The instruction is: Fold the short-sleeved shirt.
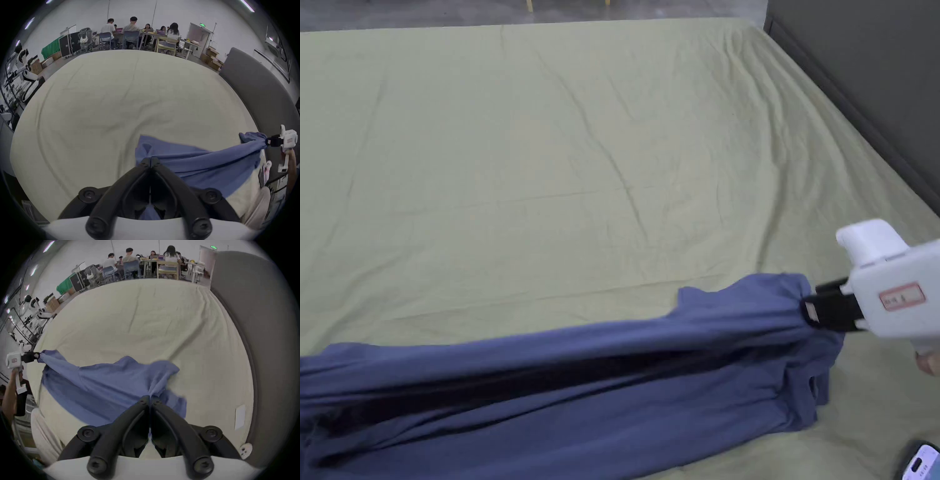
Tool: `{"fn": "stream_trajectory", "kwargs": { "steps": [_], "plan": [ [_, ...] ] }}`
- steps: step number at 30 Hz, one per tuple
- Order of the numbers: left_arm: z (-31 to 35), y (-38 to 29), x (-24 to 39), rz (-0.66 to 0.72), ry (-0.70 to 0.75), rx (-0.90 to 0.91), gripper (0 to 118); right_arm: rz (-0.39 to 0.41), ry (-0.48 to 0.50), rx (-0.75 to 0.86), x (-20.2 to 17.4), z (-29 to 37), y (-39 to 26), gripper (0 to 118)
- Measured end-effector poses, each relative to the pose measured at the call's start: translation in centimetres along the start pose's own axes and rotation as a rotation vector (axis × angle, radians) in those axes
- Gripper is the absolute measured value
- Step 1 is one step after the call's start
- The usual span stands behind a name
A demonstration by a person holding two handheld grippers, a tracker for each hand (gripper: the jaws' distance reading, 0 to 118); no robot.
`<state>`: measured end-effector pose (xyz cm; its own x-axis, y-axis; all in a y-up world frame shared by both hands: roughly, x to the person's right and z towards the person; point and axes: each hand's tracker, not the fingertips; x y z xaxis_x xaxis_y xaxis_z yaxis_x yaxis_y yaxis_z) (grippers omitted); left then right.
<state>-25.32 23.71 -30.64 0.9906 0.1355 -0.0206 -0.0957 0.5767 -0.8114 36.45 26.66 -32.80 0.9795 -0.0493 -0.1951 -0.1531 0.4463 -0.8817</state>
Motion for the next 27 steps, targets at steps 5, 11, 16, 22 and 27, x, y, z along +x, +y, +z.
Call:
{"fn": "stream_trajectory", "kwargs": {
  "steps": [5, 11, 16, 22, 27],
  "plan": [
    [-1.7, -4.3, 0.7, -0.068, 0.033, -0.098, 0, -0.048, -0.019, -0.130, -0.2, -4.4, -4.7, 3],
    [-5.8, -5.8, -0.7, 0.084, 0.033, -0.108, 0, -0.054, -0.070, -0.143, -1.0, -8.2, -5.6, 3],
    [-5.6, -5.9, 0.2, 0.064, 0.082, -0.110, 0, -0.076, -0.084, -0.123, -0.2, -8.9, -6.1, 8],
    [2.0, -4.6, -0.4, 0.323, -0.144, 0.063, 118, -0.054, -0.184, 0.027, -0.8, -1.5, -5.8, 106],
    [5.7, -7.4, 0.6, 0.336, -0.195, 0.170, 118, -0.188, -0.037, 0.249, -4.5, 3.0, -7.5, 118]
  ]
}}
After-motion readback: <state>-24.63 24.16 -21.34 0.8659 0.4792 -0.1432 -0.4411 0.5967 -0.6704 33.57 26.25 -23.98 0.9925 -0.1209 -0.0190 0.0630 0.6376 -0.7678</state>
